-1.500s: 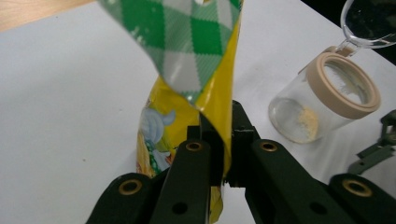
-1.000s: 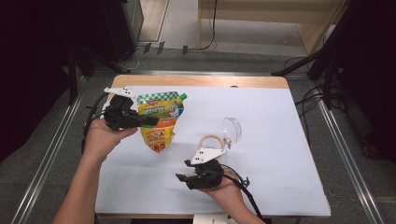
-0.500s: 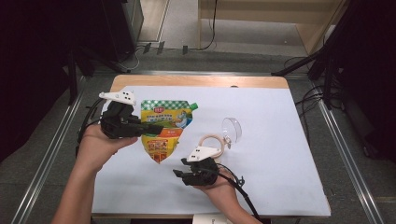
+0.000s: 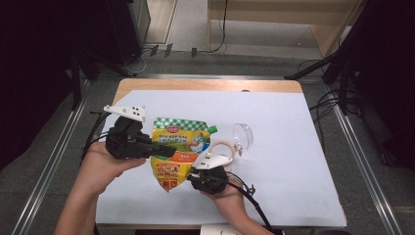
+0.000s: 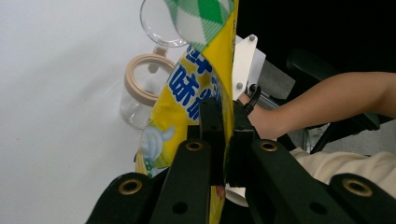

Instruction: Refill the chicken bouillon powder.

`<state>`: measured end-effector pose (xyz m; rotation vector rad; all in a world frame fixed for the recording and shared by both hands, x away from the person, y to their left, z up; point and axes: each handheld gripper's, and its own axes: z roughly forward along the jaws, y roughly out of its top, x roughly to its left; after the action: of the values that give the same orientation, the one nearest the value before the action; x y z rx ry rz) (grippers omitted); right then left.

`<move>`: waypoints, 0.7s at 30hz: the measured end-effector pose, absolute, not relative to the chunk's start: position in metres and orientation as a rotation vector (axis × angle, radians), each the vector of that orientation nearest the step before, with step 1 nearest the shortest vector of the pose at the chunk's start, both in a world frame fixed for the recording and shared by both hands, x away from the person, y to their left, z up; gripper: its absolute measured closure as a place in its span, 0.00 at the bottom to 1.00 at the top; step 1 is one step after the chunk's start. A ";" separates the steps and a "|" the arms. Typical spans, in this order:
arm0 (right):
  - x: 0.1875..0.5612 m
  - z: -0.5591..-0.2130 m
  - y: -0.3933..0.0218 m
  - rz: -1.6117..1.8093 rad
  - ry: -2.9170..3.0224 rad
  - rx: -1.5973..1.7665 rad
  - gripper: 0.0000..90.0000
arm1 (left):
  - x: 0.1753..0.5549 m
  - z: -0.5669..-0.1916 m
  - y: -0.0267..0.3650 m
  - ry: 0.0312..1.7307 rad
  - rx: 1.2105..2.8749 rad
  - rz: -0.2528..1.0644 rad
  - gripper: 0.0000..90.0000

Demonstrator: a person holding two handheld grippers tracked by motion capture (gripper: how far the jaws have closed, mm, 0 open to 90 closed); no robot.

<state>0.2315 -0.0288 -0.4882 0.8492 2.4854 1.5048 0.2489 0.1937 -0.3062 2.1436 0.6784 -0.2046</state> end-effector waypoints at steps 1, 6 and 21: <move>0.231 -0.488 -0.029 1.520 2.468 0.832 0.83 | 0.250 -0.307 0.194 0.684 2.140 -0.217 0.99; 0.218 -0.483 -0.023 1.448 2.439 0.661 0.81 | 0.255 -0.315 0.190 0.735 2.123 -0.231 0.99; 0.193 -0.476 -0.009 1.430 2.519 0.524 0.79 | 0.258 -0.327 0.165 0.804 2.113 -0.139 0.95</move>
<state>0.1930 -0.0086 -0.4755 0.5241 2.5186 1.4300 0.2584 0.1647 -0.3267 2.1130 0.8037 -0.1389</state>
